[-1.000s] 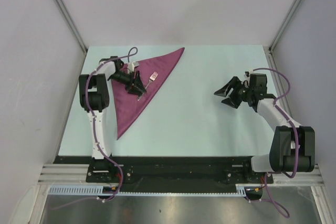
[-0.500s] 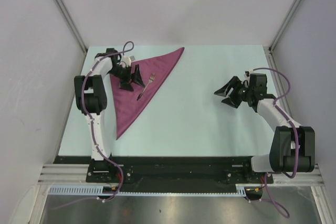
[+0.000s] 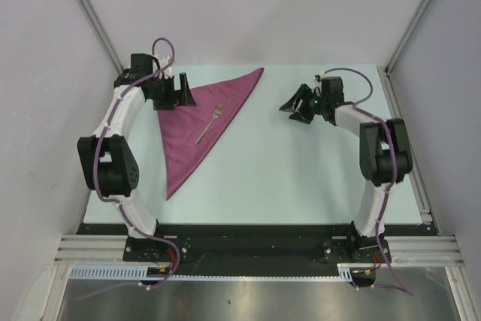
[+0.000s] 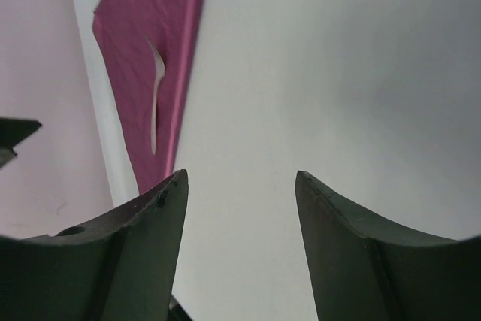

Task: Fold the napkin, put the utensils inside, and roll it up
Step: Fold the napkin at the center of the board.

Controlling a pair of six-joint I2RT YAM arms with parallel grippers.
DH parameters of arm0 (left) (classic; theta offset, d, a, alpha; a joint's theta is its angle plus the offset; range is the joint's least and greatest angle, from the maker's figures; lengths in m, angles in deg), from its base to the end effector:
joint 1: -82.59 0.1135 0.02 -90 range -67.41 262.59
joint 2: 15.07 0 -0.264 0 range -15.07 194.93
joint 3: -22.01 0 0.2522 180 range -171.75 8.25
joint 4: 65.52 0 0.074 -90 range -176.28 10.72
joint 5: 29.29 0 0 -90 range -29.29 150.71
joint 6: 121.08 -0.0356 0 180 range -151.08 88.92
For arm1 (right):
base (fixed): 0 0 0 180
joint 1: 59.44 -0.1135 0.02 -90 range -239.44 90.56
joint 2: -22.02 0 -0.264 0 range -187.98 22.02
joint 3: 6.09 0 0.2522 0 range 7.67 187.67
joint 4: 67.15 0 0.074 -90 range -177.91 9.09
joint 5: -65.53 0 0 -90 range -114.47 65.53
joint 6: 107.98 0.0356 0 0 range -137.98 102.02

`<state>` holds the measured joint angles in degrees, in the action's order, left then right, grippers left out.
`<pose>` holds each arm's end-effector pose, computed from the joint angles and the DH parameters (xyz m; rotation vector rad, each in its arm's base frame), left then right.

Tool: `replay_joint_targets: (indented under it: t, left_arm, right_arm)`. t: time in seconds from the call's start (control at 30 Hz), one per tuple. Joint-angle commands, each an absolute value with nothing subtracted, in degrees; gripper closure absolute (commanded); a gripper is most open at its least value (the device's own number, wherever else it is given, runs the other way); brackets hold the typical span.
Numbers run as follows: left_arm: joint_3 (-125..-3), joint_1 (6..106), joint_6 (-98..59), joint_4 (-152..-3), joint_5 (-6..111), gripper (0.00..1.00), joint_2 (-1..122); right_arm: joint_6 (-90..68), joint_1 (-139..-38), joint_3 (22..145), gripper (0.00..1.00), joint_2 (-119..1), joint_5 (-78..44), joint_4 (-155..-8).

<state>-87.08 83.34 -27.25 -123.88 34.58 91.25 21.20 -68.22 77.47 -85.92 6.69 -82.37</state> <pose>0.4061 -0.0104 0.2916 0.0794 2.4973 -0.5989 0.4039 0.0810 0.1940 0.3175 2.3403 1.0444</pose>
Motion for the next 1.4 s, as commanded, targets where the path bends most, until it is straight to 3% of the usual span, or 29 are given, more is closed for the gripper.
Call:
replay_joint_targets:
  t: [0.0,0.27,0.7,1.37]
  left_arm:
    - [-78.17,83.03,-23.44,-114.88,39.00,0.00,83.65]
    - [-75.24,81.36,-24.05,-113.56,40.68,0.00,82.23]
    - [-74.45,81.36,-23.44,-112.77,37.96,0.00,79.15]
    - [-74.63,81.62,-23.00,-112.85,34.97,0.00,78.53]
  right_arm:
    - [24.46,-71.04,93.05,0.38,-97.14,8.14,-75.29]
    - [31.67,-73.59,116.73,0.48,-120.15,7.52,-72.83]
    - [34.84,-77.28,138.35,0.52,-136.69,1.46,-80.02]
    - [35.37,-78.34,140.12,0.73,-139.78,-4.52,-86.18]
